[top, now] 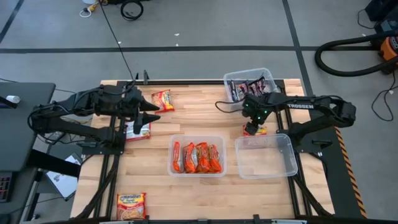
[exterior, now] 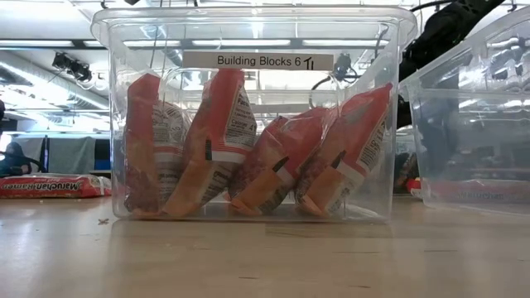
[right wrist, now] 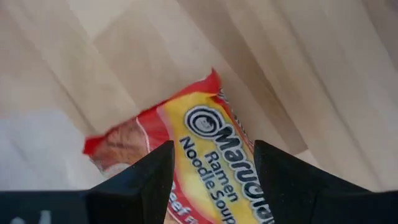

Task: Sort Maruchan noodles
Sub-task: Put the red noodle pack into the bottom right transparent bin

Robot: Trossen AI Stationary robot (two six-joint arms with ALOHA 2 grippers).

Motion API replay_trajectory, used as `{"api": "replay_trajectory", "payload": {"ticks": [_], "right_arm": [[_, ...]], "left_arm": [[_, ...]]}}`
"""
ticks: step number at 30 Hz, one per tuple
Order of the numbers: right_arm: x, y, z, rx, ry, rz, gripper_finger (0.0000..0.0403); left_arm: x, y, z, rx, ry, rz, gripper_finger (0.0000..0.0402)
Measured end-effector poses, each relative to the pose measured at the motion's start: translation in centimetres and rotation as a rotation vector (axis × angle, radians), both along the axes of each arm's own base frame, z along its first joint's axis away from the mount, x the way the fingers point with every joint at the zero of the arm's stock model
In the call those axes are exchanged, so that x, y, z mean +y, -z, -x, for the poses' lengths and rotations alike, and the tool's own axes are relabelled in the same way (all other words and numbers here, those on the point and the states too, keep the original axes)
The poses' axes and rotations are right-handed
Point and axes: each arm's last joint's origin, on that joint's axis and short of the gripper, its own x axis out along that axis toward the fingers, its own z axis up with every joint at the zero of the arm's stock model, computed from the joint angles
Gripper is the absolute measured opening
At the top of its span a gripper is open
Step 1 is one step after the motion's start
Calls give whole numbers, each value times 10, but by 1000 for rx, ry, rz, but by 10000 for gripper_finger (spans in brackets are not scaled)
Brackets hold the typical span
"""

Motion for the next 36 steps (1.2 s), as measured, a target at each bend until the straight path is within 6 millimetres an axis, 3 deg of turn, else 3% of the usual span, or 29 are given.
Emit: {"api": "replay_trajectory", "payload": {"ticks": [6,10,15,19,25,36], "right_arm": [[-6,0,-8,-87,-78,-23,215],[-8,-7,-18,-55,-82,-38,212],[-7,-14,-30,54,-211,-23,212],[-8,-4,-26,156,-294,-72,212],[-6,13,-21,178,-398,-87,208],[-9,16,-24,175,-407,-11,166]], "left_arm": [[0,0,0,-2,-8,17,222],[0,0,0,-5,-15,36,222],[0,0,0,-5,-17,39,222],[0,0,0,-4,-17,39,222],[-5,1,0,10,15,40,222],[-11,1,1,12,-7,14,222]]}}
